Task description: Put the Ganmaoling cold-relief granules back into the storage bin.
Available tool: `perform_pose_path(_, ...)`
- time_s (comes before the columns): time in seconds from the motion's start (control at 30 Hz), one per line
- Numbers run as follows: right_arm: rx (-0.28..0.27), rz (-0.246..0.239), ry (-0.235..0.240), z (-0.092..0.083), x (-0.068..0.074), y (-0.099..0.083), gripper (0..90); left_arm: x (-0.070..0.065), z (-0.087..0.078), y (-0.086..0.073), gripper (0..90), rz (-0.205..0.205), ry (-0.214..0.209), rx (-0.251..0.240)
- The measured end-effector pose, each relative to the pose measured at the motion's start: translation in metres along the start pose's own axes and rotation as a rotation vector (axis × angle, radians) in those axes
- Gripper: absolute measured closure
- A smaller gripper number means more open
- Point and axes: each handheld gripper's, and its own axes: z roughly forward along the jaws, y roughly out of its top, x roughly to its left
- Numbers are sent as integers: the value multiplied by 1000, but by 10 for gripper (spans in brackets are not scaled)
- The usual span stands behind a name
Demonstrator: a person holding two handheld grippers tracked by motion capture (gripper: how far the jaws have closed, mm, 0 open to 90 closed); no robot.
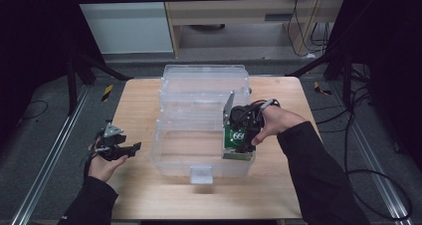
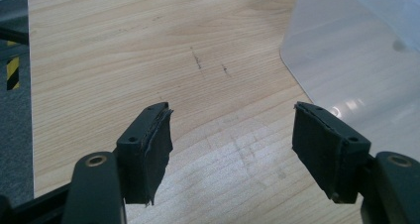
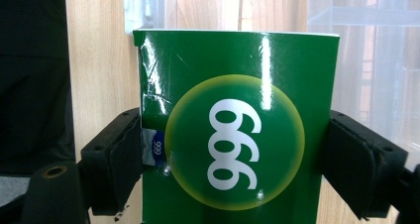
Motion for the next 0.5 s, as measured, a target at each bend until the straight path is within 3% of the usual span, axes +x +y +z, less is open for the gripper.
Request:
perform_pose_path(0.17, 38, -14, -5, 4, 0, 0, 173, 0, 0, 0, 306, 0, 0, -1)
perform_pose_path(0.5, 59, -39, -6, 14, 1, 3, 173, 0, 0, 0, 305, 0, 1, 1)
